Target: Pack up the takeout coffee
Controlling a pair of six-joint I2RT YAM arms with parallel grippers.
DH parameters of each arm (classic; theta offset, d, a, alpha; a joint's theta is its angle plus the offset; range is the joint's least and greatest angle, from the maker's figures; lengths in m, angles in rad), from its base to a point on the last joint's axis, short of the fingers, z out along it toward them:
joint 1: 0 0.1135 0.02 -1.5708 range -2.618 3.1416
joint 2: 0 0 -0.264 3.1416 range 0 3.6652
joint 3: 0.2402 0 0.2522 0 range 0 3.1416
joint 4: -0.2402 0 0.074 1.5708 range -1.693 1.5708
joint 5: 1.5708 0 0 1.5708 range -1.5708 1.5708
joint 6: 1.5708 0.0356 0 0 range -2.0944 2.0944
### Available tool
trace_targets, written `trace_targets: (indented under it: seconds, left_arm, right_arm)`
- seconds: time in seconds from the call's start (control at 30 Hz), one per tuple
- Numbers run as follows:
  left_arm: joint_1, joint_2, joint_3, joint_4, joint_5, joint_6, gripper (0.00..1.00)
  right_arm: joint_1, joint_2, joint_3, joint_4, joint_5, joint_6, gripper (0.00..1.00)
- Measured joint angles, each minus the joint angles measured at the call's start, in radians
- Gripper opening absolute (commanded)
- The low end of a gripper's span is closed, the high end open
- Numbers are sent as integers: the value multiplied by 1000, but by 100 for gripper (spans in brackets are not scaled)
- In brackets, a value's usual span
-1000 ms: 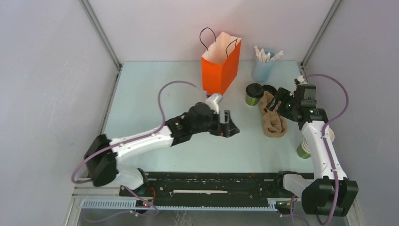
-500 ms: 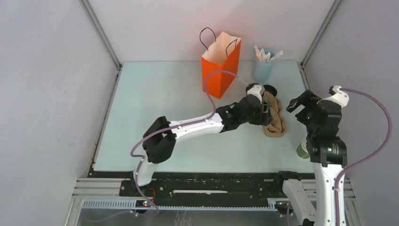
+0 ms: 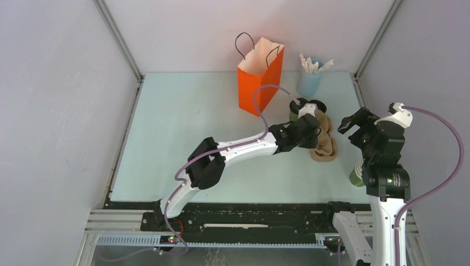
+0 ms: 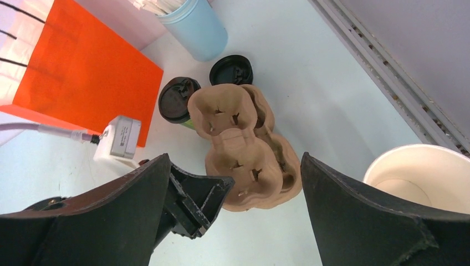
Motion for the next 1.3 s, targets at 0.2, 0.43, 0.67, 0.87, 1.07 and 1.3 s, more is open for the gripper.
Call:
trace_targets:
  seconds: [0.2, 0.43, 0.67, 0.87, 1.07, 1.3]
  left_arm:
    - [-1, 9, 39, -37, 17, 22, 0]
    - [-2, -230, -212, -71, 85, 109, 0]
    - [-2, -795, -615, -160, 83, 294, 0]
    - [-2, -1089, -787, -288, 35, 364, 0]
    - [-2, -1186, -874, -385, 18, 368, 0]
    - [-2, -1239, -885, -403, 14, 360, 0]
  right_arm:
    - [8, -2, 0, -7, -68, -43, 97]
    - [27, -8, 0, -32, -274, -135, 100]
    - [326, 27, 0, -6, -533, -264, 95]
    - [871, 154, 0, 72, -364, -351, 92]
    - [1072, 331, 0, 161, -155, -412, 87]
    - [1131, 446, -2, 240, -22, -435, 78]
